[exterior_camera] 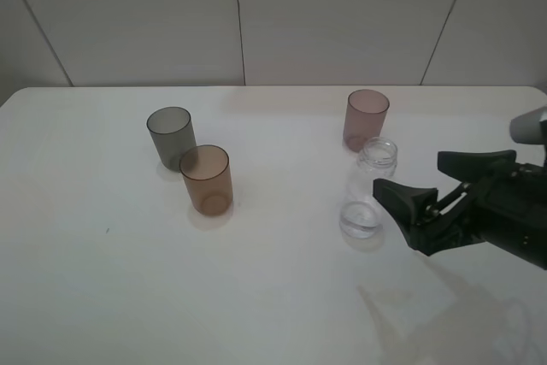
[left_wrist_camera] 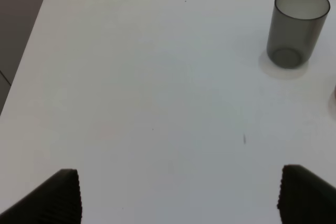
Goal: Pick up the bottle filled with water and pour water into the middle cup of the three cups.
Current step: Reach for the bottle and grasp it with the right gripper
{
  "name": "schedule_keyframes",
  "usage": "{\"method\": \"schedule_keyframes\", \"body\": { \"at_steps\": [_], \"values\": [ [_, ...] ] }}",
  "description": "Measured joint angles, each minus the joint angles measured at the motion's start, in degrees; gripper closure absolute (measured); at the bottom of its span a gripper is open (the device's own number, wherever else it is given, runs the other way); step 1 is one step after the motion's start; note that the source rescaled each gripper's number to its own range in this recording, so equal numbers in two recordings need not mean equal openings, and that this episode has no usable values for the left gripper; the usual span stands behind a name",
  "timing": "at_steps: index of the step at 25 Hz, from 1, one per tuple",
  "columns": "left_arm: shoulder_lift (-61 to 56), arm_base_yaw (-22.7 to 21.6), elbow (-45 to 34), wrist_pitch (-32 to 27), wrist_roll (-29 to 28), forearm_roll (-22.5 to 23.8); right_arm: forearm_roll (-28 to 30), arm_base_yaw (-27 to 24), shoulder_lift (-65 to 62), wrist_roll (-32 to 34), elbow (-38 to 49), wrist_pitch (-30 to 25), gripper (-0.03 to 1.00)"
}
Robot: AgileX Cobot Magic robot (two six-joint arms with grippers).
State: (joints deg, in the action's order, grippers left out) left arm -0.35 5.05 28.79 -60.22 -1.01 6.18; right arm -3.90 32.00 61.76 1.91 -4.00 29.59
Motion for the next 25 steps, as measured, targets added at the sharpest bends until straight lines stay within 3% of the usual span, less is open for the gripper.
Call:
{"method": "schedule_keyframes", "body": {
  "at_steps": [4,13,25],
  "values": [
    [0.0,0.0,0.0,0.0,0.0,0.0,1.43,0.0,3.46,0.46,3.28,8.12,0.05],
    [0.0,0.0,0.0,0.0,0.0,0.0,1.5,0.0,14.25,0.48,4.04,21.45,-0.03],
    [0.0,0.0,0.0,0.0,0.0,0.0,2.99,0.0,34.56,0.53,3.97,38.16,-0.03]
  ]
}}
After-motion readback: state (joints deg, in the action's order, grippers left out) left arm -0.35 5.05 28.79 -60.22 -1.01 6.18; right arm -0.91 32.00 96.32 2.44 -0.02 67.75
